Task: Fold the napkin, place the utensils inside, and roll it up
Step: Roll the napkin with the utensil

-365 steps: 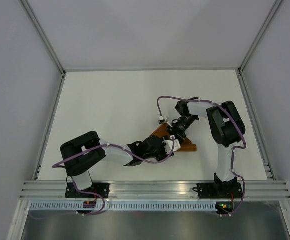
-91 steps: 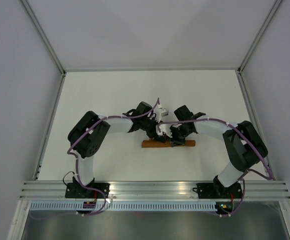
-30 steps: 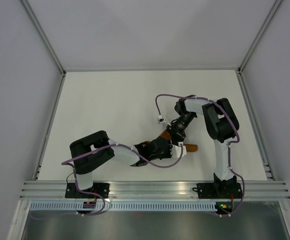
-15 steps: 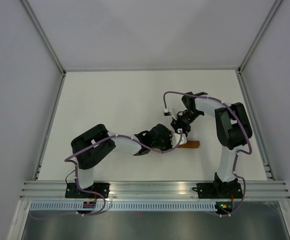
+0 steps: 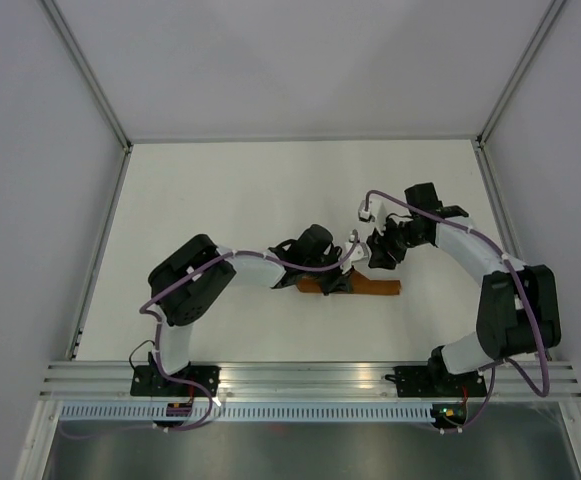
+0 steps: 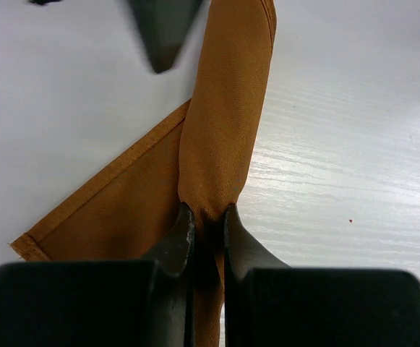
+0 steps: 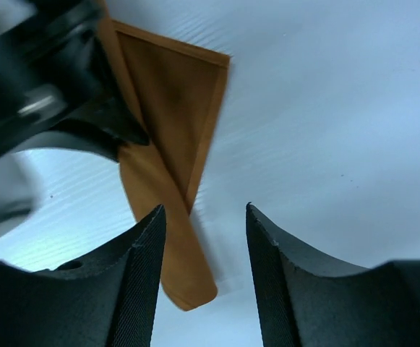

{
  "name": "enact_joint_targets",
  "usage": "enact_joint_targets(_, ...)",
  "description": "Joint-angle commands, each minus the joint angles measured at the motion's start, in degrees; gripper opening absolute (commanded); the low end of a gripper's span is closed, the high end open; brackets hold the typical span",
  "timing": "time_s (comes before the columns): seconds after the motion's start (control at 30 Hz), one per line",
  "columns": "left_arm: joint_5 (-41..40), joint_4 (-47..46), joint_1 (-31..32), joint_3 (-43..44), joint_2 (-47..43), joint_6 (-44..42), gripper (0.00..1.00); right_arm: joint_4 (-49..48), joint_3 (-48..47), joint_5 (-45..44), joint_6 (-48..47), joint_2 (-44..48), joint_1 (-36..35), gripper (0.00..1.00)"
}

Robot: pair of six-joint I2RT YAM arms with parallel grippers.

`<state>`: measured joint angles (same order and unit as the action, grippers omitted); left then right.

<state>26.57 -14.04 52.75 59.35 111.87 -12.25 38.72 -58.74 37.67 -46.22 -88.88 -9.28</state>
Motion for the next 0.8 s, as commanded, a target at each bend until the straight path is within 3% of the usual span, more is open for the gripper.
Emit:
enact_joint_targets(0.0, 4.4, 16.3, -1.0, 0.1, 6.5, 4.7, 0.02, -3.6, 5.5, 2.0, -4.5, 7.9, -0.3, 0.55)
enact_joint_targets(0.3, 8.4, 21.6, -3.8, 4.6, 10.5, 7.3, 0.03, -11.1, 19.9, -0.3, -8.5, 17.2, -5.7, 0.57)
enact_joint_targets(0.43, 9.6, 22.8, -4.3, 5.8, 11.3, 8.3, 0.03, -21.5, 26.7, -6.8, -5.8, 20.8, -11.8, 0.59)
enact_joint_targets(0.77, 12.1, 25.2, -4.7, 8.3, 13.8, 9.7, 0.04, -30.4, 30.0, -15.2, -3.2, 18.7, -19.0, 0.60)
